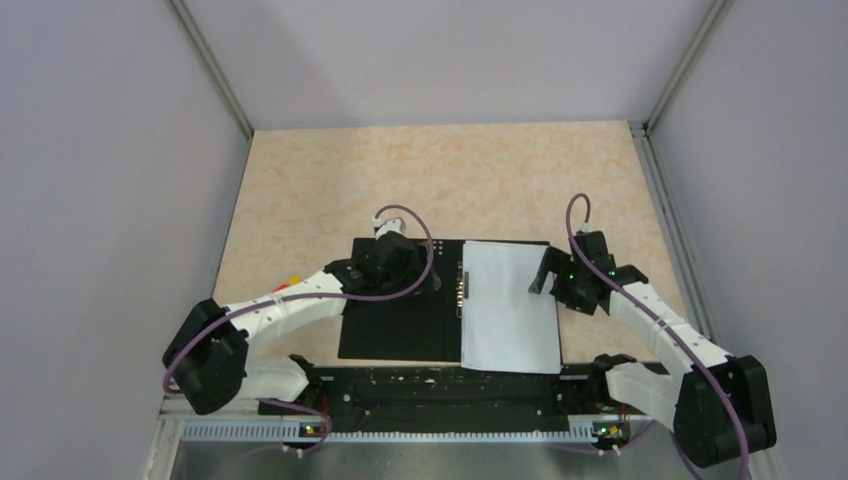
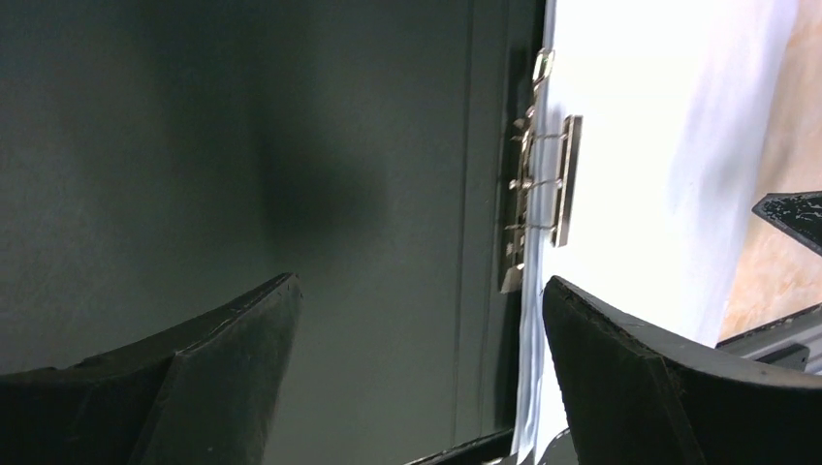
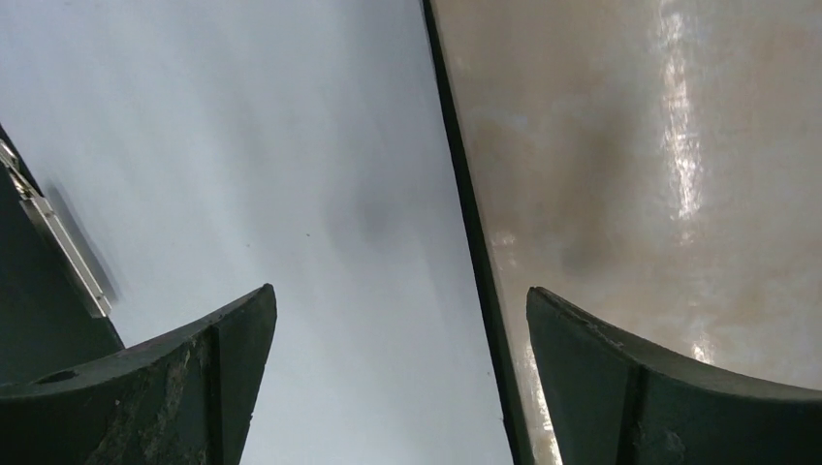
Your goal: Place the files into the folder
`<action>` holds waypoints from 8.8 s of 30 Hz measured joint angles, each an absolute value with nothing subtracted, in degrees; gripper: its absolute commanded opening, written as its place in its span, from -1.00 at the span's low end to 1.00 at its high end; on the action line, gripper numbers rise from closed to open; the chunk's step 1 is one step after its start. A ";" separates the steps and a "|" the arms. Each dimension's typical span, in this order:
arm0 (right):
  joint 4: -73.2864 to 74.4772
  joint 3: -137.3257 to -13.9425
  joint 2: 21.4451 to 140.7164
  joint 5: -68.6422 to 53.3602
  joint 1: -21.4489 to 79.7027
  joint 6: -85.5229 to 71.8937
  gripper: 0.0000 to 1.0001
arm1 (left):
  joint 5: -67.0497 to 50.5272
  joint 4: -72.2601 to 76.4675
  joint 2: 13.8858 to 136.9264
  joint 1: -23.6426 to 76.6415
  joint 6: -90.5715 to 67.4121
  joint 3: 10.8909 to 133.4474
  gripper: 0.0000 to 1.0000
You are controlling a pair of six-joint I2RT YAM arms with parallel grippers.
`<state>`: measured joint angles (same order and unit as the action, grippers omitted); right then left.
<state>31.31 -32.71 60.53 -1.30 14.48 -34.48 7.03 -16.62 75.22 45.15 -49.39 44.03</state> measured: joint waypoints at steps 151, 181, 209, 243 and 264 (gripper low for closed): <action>33.45 -24.99 60.14 20.49 76.31 -76.66 -0.73 | 4.91 -11.66 75.18 36.03 -53.89 34.65 0.97; 35.07 -24.12 56.69 22.63 75.68 -77.97 -0.72 | 4.80 -11.66 75.18 35.55 -53.87 34.65 0.97; 30.20 -24.34 60.45 26.20 75.20 -77.69 -0.69 | 4.23 -11.66 75.18 35.03 -53.84 34.65 0.97; 33.58 -24.25 57.08 21.10 73.67 -70.74 -0.66 | -4.45 -2.70 105.14 32.60 -41.87 75.09 0.24; 23.86 -23.35 61.17 20.97 73.69 -72.23 -0.72 | -12.64 5.26 123.83 34.06 -45.28 81.69 -0.30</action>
<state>23.86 -23.35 61.17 20.97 73.69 -72.23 -12.64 5.26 123.83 34.06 -45.28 81.69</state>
